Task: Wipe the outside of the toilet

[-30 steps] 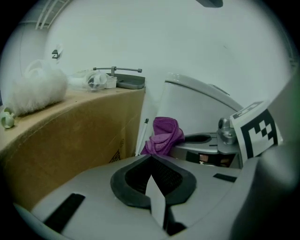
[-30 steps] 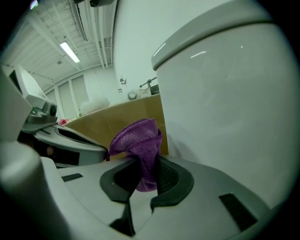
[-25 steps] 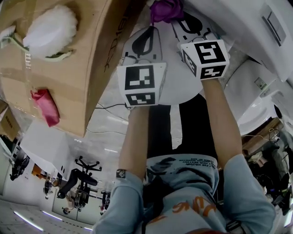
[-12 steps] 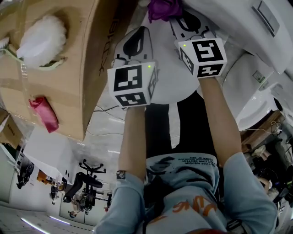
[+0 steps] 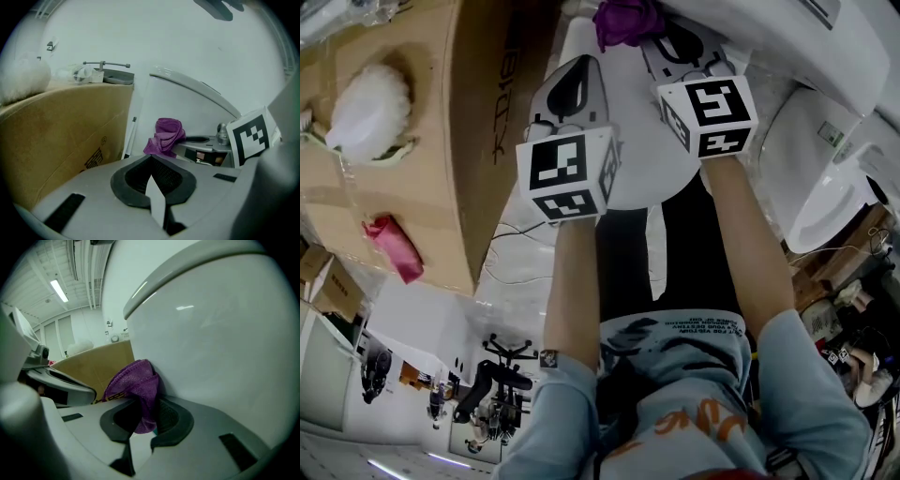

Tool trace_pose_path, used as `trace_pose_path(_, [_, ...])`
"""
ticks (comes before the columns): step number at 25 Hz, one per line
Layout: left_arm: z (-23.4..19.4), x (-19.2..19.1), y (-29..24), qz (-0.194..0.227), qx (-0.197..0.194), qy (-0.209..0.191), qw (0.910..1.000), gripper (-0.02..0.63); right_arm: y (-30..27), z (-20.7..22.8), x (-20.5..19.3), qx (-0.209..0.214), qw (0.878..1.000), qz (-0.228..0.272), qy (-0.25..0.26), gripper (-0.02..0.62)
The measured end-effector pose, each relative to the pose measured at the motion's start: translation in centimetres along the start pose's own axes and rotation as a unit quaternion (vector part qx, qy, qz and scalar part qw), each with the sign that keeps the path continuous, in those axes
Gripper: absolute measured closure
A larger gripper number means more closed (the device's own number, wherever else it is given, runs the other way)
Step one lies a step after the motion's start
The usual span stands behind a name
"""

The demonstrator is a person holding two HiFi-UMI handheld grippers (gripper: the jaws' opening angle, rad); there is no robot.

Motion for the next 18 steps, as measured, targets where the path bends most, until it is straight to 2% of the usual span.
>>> trace_pose_path(18, [4.5,-0.4,-2.6,-0.017,-0.017,-0.010,0.9996,0.583,4.0,4.8,-2.7,-0.038,0.999,-0.006,-0.036,0.522])
Point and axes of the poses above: the fingertips, and each gripper's own axes: y backward along the fingers, z to its right, x out of its top, the point moved 9 cm from there along y, backward along the fingers, and after that the axes turned 13 degrees about -x, right-handed, at the moved point
